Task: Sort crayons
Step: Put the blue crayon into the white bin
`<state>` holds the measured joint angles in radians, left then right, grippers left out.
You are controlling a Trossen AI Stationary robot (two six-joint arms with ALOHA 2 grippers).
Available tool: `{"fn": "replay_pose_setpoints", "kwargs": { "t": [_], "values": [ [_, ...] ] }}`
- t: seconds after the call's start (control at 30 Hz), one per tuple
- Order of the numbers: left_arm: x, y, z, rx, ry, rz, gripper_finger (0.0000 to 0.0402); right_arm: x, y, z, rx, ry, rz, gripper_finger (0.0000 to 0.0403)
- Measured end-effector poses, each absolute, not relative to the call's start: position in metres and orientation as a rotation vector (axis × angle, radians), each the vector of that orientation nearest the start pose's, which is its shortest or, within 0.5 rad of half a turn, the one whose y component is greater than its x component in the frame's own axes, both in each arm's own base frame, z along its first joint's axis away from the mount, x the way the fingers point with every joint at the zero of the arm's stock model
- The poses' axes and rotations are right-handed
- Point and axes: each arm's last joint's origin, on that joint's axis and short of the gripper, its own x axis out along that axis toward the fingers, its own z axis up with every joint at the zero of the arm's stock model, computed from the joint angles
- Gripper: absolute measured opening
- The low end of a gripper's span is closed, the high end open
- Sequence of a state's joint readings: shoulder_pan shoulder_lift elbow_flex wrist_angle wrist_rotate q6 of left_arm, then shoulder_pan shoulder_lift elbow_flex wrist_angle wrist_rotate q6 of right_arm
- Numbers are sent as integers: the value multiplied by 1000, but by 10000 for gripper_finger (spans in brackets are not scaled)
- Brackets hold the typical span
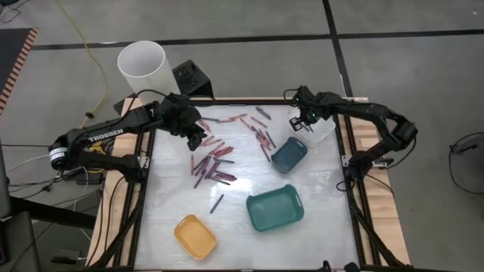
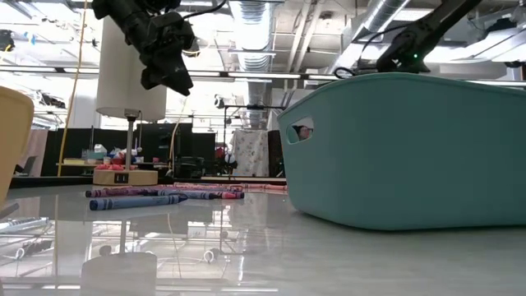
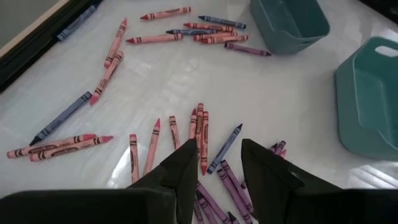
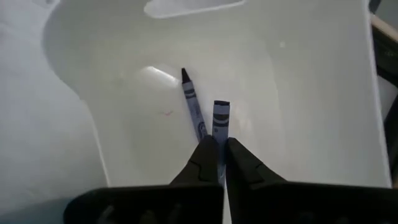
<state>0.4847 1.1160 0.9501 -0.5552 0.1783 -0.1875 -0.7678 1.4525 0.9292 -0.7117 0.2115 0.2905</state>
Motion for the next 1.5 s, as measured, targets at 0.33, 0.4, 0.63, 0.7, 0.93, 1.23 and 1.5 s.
{"fn": "replay_pose_setpoints", "kwargs": {
  "t": [0.33, 0.4, 0.63, 0.7, 0.93, 1.23, 1.5],
  "values": [
    [204, 102, 296, -412, 652, 358, 112, 182, -187, 199, 592, 1107, -1033, 56],
    [204, 102, 296, -413, 652, 358, 112, 183, -188, 198, 593, 1111, -1033, 60],
    [204, 102, 296, -412, 652, 358, 112, 183, -189, 205, 578, 1081, -1030, 62],
    [204, 102, 296, -413, 653, 358, 112, 185, -190, 216, 561, 1037, -1012, 62],
    [204, 102, 296, -414, 653, 358, 112, 200, -183, 257, 559, 880, -881, 62],
    [205, 102, 297, -414, 647, 360, 112, 251, -145, 284, 431, 679, -669, 62],
    [205, 102, 297, -423, 641, 363, 112, 278, -107, 283, 83, 717, -438, 62]
  ]
}}
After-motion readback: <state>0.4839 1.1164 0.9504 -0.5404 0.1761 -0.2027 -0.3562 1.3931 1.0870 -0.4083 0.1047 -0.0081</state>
